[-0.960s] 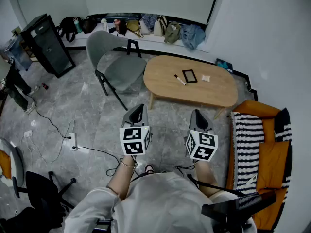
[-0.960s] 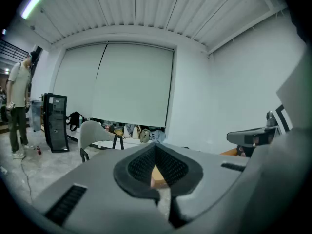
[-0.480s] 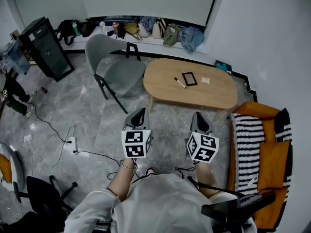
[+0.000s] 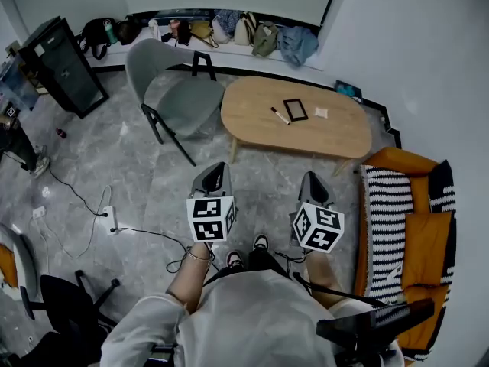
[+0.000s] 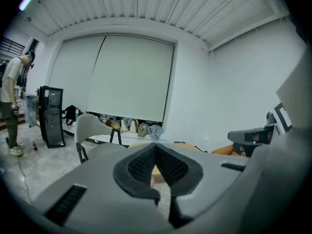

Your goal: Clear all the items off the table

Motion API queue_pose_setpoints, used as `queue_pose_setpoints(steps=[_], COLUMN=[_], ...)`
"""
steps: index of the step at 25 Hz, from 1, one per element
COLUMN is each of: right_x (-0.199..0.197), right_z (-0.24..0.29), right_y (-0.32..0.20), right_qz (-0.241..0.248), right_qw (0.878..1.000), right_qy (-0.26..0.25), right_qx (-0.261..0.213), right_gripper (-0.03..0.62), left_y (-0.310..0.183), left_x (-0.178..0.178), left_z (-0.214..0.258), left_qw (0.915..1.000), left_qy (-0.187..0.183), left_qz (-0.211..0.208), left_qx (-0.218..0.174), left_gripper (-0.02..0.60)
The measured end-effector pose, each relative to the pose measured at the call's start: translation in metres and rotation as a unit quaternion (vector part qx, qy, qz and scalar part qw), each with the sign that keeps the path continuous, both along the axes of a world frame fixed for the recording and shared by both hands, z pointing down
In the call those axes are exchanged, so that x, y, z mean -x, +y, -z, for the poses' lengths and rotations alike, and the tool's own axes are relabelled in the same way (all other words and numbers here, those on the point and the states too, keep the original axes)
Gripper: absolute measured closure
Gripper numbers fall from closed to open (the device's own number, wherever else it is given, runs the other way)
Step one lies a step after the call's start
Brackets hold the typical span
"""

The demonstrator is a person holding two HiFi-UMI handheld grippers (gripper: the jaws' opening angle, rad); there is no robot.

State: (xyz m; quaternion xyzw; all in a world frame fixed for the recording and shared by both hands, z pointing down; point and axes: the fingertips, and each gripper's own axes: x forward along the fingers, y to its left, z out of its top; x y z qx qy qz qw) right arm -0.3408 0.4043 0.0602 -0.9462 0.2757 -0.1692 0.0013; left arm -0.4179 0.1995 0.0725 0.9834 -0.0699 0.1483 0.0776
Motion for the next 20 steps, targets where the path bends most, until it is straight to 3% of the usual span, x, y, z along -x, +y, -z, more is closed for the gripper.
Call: queue_pose_setpoints(steps=[10,20], right_x=[-0.036,-0.127], right_z=[-0.013,-0.022], right_y=[-0.004,-0.006], right_qz=[0.001,0.010], right_qw=[1.000,1.000], right_qy=[-0.010,-0.020], right_qx=[0.010,0.002], right_gripper=[0.570,0.570], left_y=[0.006,0.012], left_x=[-0.034,-0.130], left_z=[-0.016,-0.017], left_qw=[0.9999,0.9994], left_qy=[-0.015,-0.026], left_qz=[-0.007,-0.013], left_qx=[0.001,-0.021], left_gripper=[0.578,0.578])
